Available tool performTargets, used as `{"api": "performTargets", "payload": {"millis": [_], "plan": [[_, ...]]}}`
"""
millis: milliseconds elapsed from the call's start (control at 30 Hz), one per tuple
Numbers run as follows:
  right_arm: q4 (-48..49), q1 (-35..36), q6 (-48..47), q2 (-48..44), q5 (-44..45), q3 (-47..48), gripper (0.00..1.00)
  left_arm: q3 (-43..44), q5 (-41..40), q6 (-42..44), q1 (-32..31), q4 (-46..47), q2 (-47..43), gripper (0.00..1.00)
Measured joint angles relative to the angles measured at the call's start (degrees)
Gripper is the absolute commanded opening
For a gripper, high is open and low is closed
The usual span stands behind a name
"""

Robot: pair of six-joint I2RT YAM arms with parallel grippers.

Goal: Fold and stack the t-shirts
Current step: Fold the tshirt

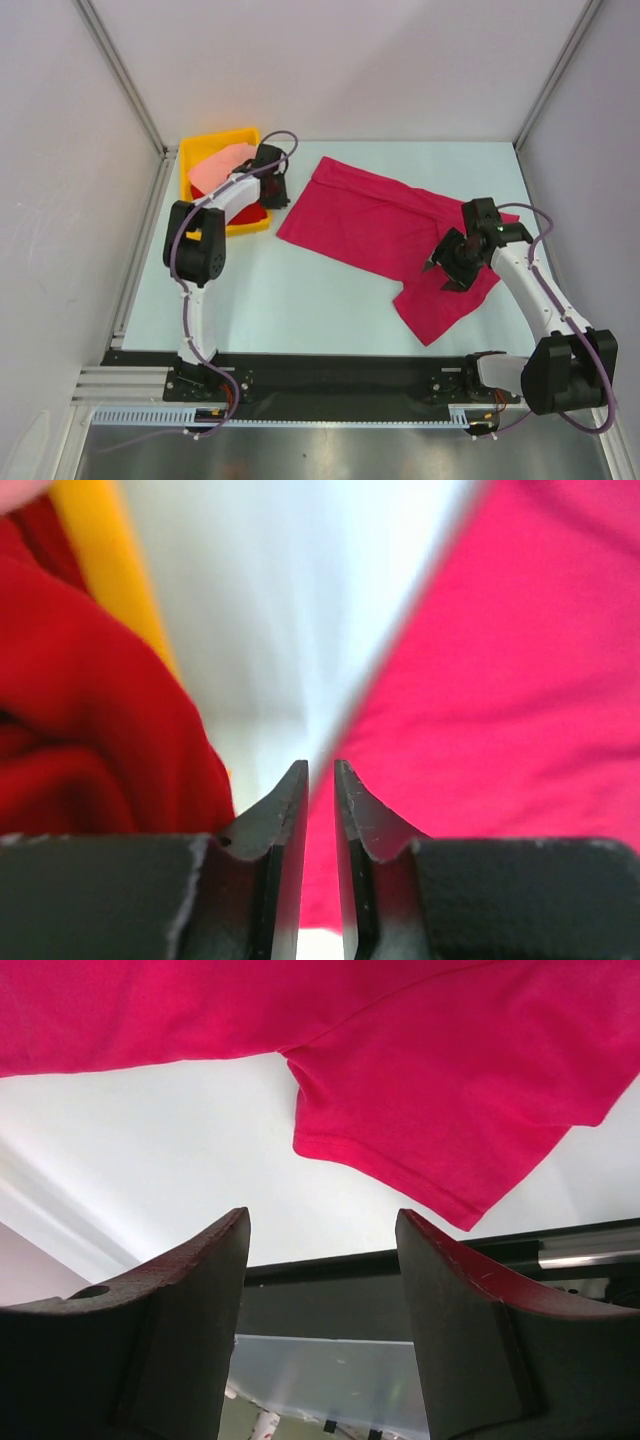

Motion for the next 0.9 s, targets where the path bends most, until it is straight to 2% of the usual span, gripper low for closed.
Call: {"api": "performTargets", "payload": {"millis": [133, 233, 267, 333, 467, 533, 567, 633, 767, 900], "plan": [[-0.15, -1.49, -0.76, 0.00, -0.02, 0.00, 0.66, -8.15, -3.08, 0.42, 3.17, 0.17, -3.91, 0.25], [-0.04, -2.16, -1.03, 0.07, 0.00, -0.02, 0.66, -13.11, -5.03, 1.18, 4.68, -1.51, -7.37, 0.35], [-0.04, -2.27, -1.16, 0.11, 0.00, -0.04, 0.68, -13.99, -5.42, 1.55, 4.87, -1.73, -8.28, 0.42], [-0.02, -2.64, -1.22, 0.26, 0.00, -0.22, 0.69, -14.73, -5.22, 2.03, 4.70, -1.77, -9.73, 0.46], [-0.20, -5.27, -1.66, 0.37, -0.22, -1.53, 0.71, -14.71, -2.45, 1.90, 3.19, -1.16, -10.51, 0.41], [-0.52, -7.76, -2.16, 0.13, -0.31, -2.56, 0.72, -14.84, -1.03, 1.66, 2.49, -1.18, -10.51, 0.43], [-0.79, -9.09, -2.69, -0.15, -0.31, -3.04, 0.73, -14.88, -0.63, 1.46, 2.19, -1.14, -10.51, 0.48], [-1.49, -12.96, -3.87, -1.22, -0.48, -4.17, 0.76, -15.30, 0.28, 1.07, 1.92, -1.03, -10.51, 0.53], [-2.82, -19.43, -6.36, -3.91, -0.57, -6.60, 0.79, -17.62, 1.90, -0.17, 1.84, -0.96, -10.51, 0.52], [-3.54, -20.90, -7.45, -4.98, -0.94, -8.24, 0.79, -18.93, 3.15, -1.07, 1.86, -0.83, -10.51, 0.49]]}}
